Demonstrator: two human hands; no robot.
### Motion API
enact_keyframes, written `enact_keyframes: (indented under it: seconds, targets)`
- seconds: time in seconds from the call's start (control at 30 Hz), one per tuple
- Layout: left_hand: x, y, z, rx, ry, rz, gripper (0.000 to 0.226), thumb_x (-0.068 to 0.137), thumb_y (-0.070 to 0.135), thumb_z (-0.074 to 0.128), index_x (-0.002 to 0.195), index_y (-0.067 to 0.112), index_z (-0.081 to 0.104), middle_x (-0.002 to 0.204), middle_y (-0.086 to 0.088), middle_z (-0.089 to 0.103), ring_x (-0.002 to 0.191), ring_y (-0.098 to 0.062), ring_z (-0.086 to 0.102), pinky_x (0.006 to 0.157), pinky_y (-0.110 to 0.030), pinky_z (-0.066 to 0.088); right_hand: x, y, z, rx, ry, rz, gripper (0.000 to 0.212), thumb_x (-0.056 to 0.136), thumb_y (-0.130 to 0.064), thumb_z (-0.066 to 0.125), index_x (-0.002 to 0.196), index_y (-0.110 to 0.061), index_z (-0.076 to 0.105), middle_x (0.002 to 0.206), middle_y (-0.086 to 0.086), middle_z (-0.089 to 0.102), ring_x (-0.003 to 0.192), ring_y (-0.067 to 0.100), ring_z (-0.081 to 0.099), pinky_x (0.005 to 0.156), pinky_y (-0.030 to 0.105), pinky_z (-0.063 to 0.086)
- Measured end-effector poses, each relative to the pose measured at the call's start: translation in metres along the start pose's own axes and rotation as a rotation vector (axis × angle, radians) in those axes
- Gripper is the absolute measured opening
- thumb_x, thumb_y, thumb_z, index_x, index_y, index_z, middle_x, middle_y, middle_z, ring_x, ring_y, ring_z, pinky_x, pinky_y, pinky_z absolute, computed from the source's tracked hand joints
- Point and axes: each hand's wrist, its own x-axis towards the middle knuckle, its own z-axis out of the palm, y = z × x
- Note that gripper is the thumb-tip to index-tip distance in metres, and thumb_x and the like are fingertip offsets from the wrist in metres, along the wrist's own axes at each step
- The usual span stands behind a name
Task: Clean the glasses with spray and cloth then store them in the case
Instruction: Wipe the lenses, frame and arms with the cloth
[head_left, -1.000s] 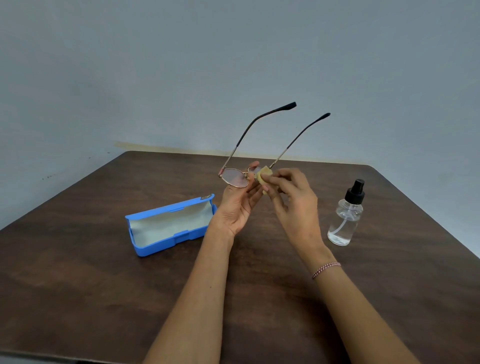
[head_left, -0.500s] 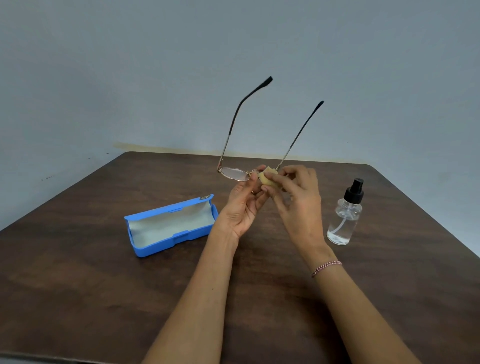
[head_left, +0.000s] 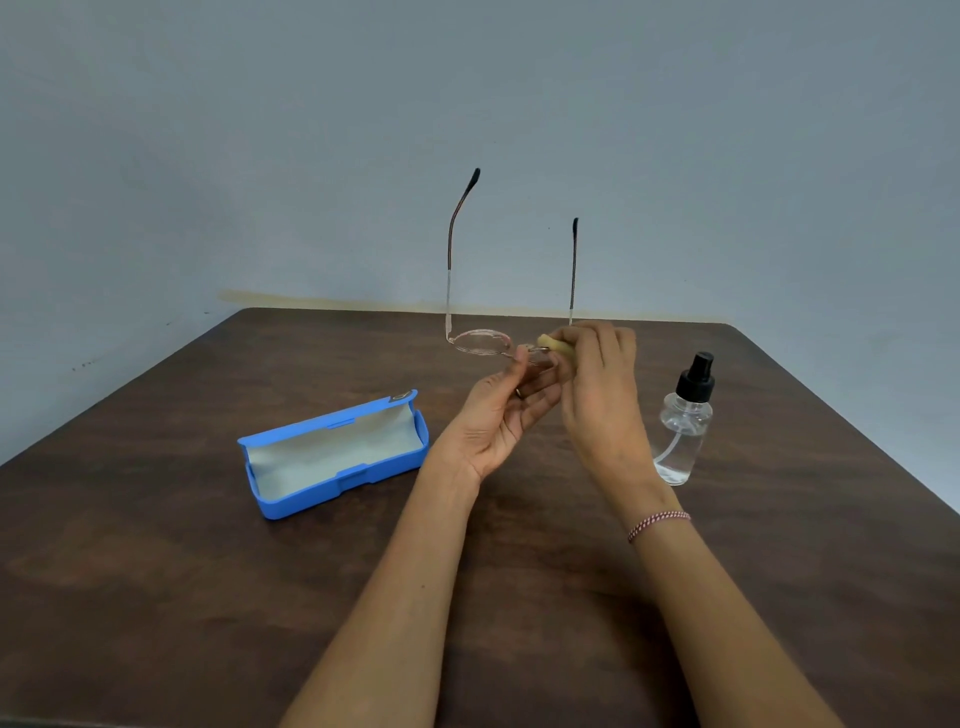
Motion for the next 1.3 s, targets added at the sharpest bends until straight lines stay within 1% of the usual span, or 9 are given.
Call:
enact_keyframes:
  seconds: [0.13, 0.2, 0.27, 0.4, 0.57, 0.73, 1.0, 1.17, 1.3]
  targets:
    - [-0.002, 0.002, 0.001, 0.193, -0.031, -0.055, 0.044, 0.059, 0.04, 0.07, 0.089, 0.008, 0.073, 0.086, -0.007, 0.073, 0.08, -0.015, 0.071, 0.067, -0.025, 0.059, 0.001, 0.003, -0.001, 0.02, 0.048, 0.045, 0.03, 0.088, -0.009, 0.034, 0.102, 0.004, 0.057, 0.102, 0.017, 0.057, 0.094, 0.018, 0.037, 0.08, 0.021, 0.032]
    - [-0.002, 0.002, -0.001, 0.291, -0.011, -0.02, 0.059, 0.058, 0.051, 0.069, 0.102, 0.011, 0.068, 0.087, -0.003, 0.073, 0.078, -0.011, 0.07, 0.061, -0.023, 0.057, 0.002, 0.008, 0.001, 0.017, 0.074, 0.098, 0.019, 0.088, 0.002, 0.043, 0.101, 0.002, 0.057, 0.1, 0.016, 0.057, 0.093, 0.017, 0.037, 0.078, 0.019, 0.031]
    - [-0.001, 0.003, -0.002, 0.347, 0.023, 0.061, 0.076, 0.053, 0.063, 0.072, 0.111, 0.014, 0.064, 0.091, -0.001, 0.073, 0.077, -0.007, 0.067, 0.055, -0.02, 0.054, 0.003, 0.011, 0.001, 0.023, 0.098, 0.139, 0.018, 0.092, -0.004, 0.041, 0.099, 0.002, 0.057, 0.097, 0.015, 0.055, 0.09, 0.015, 0.035, 0.077, 0.017, 0.029]
    - [0.001, 0.007, -0.006, 0.249, 0.087, 0.204, 0.088, 0.043, 0.073, 0.075, 0.113, 0.021, 0.064, 0.087, 0.006, 0.07, 0.066, -0.002, 0.059, 0.046, -0.016, 0.045, 0.002, 0.015, -0.001, 0.047, 0.082, 0.168, 0.018, 0.096, -0.007, 0.041, 0.097, 0.002, 0.056, 0.098, 0.014, 0.055, 0.089, 0.006, 0.027, 0.078, 0.016, 0.026]
    - [-0.001, 0.011, -0.011, 0.076, 0.055, 0.242, 0.069, 0.045, 0.069, 0.076, 0.103, 0.031, 0.071, 0.095, 0.005, 0.066, 0.066, -0.002, 0.055, 0.045, -0.013, 0.042, 0.0, 0.009, 0.0, 0.086, -0.004, 0.168, 0.026, 0.089, -0.001, 0.035, 0.1, 0.002, 0.058, 0.102, 0.013, 0.057, 0.093, 0.015, 0.033, 0.078, 0.015, 0.026]
    - [-0.003, 0.01, -0.01, 0.077, 0.028, 0.185, 0.08, 0.043, 0.066, 0.08, 0.111, 0.027, 0.061, 0.104, -0.003, 0.067, 0.065, -0.005, 0.062, 0.043, -0.015, 0.045, 0.0, 0.008, -0.005, 0.118, -0.054, 0.223, 0.024, 0.09, 0.008, 0.037, 0.103, 0.004, 0.057, 0.103, 0.014, 0.056, 0.094, 0.015, 0.032, 0.074, 0.015, 0.024]
    - [-0.006, 0.013, -0.016, 0.038, -0.096, 0.162, 0.067, 0.055, 0.056, 0.078, 0.116, 0.032, 0.062, 0.108, -0.008, 0.069, 0.068, -0.009, 0.066, 0.05, -0.018, 0.054, -0.001, 0.01, -0.007, 0.185, -0.167, 0.255, 0.022, 0.099, -0.01, 0.037, 0.105, -0.002, 0.057, 0.099, 0.0, 0.052, 0.094, 0.013, 0.034, 0.068, 0.014, 0.024]
    - [-0.005, 0.013, -0.017, -0.028, -0.104, 0.167, 0.065, 0.053, 0.046, 0.084, 0.111, 0.023, 0.066, 0.105, -0.013, 0.069, 0.066, -0.013, 0.067, 0.053, -0.02, 0.056, 0.0, 0.013, -0.007, 0.178, -0.058, 0.24, 0.02, 0.097, -0.015, 0.047, 0.103, -0.008, 0.064, 0.096, -0.007, 0.051, 0.094, 0.012, 0.037, 0.071, 0.013, 0.025]
    - [-0.005, 0.012, -0.016, -0.009, -0.095, 0.157, 0.076, 0.049, 0.045, 0.087, 0.116, 0.021, 0.061, 0.106, -0.012, 0.069, 0.067, -0.014, 0.067, 0.055, -0.02, 0.056, 0.002, 0.009, -0.012, 0.169, 0.152, 0.275, 0.017, 0.093, -0.018, 0.056, 0.105, -0.014, 0.068, 0.096, -0.009, 0.054, 0.093, 0.012, 0.037, 0.075, 0.013, 0.033]
